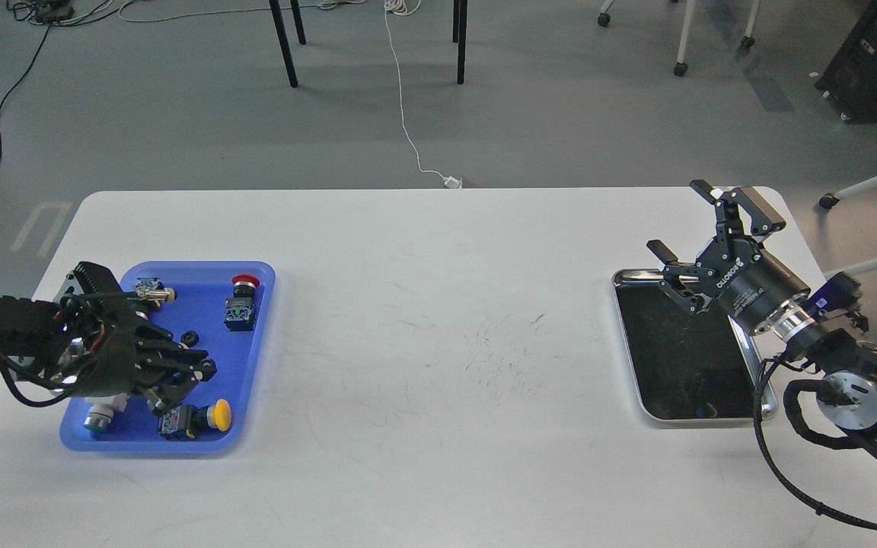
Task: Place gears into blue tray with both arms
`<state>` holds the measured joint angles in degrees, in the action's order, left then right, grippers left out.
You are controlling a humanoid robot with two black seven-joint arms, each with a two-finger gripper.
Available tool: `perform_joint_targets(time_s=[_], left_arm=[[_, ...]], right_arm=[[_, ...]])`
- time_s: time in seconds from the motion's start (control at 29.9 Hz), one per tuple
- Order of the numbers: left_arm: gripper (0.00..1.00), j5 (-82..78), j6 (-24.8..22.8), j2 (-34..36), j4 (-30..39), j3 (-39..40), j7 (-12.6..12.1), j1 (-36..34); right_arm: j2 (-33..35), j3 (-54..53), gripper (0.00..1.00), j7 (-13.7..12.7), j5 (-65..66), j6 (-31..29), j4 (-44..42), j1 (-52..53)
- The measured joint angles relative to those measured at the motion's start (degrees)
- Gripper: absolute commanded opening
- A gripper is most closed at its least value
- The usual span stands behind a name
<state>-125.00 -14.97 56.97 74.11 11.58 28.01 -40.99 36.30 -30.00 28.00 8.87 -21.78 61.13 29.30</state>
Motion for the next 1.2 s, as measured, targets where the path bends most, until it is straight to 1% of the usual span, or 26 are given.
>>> perform_joint_targets(time_s=[0.1,0.17,0.23,0.33,0.4,0.43,0.47,0.5,0.53,0.57,0.6,0.73,0.87,0.9,0.93,1.07,1.2], left_arm=[[0.20,0.00,0.02,-0.29,-2.48,0.02,-0.02,0.20],[0.22,0.00,0.09,-0.70,-3.74,0.02,-0.01,0.27],[0.26,0.00,0.57,-0.89,-4.33,0.01,-0.02,0.40],[0.37,0.00,1.51,-0.96,-4.54,-0.01,-0.01,1.24],[0.41,0.00,1.76,-0.97,-4.58,-0.01,-0.01,1.63],[0.45,0.00,1.81,-0.97,-4.58,0.00,-0.01,1.77],[0.54,0.00,1.84,-0.97,-4.59,0.06,-0.01,1.92],[0.65,0.00,1.88,-0.96,-4.59,0.16,-0.01,2.06],[0.82,0.00,1.92,-0.88,-4.58,0.26,-0.01,2.18],[0.92,0.00,1.97,-0.74,-4.58,0.34,0.00,2.24],[0.94,0.00,2.02,-0.62,-4.59,0.47,-0.01,2.27],[0.95,1.48,3.60,-0.27,-4.03,2.91,0.00,2.33],[0.95,7.21,8.07,-0.67,0.40,10.78,-0.02,2.37],[0.97,10.38,8.59,-1.02,1.59,12.45,-0.02,2.39],[0.98,13.60,8.93,-1.45,2.35,13.53,-0.02,2.42],[0.98,36.72,10.06,-6.23,3.50,15.57,-0.03,2.84],[0.98,61.04,11.49,-11.42,3.56,17.44,-0.03,7.06]], right_arm=[[0.00,-0.08,0.99,0.00,0.00,0.00,0.05,-0.08],[0.00,-0.11,0.99,0.00,0.00,0.00,0.10,-0.11],[-0.02,-0.14,0.99,0.00,0.00,-0.01,0.12,-0.11],[-0.07,-0.15,0.99,0.00,0.00,-0.01,0.13,-0.12],[-0.08,-0.15,0.99,0.00,0.00,-0.01,0.13,-0.16],[-0.09,-0.15,0.99,0.00,0.00,-0.01,0.13,-0.18],[-0.09,-0.15,0.99,0.00,0.00,-0.01,0.13,-0.19],[-0.09,-0.15,0.99,0.00,0.00,-0.01,0.13,-0.20],[-0.09,-0.15,0.99,0.00,0.00,-0.01,0.13,-0.20],[-0.09,-0.15,0.99,0.00,0.00,-0.01,0.13,-0.20],[-0.09,-0.15,0.99,0.00,0.00,-0.01,0.13,-0.20],[-0.09,-0.15,0.99,0.00,0.00,-0.01,0.16,-0.20],[0.06,-0.79,0.99,0.00,0.00,-0.01,0.28,-0.08],[0.15,-1.03,0.99,0.00,0.00,-0.01,0.29,-0.06],[0.20,-1.17,0.99,0.00,0.00,-0.02,0.29,-0.03],[0.26,-1.35,0.99,0.00,0.00,0.18,0.15,0.13],[0.51,-1.32,0.99,0.00,0.01,2.39,0.16,0.07]])
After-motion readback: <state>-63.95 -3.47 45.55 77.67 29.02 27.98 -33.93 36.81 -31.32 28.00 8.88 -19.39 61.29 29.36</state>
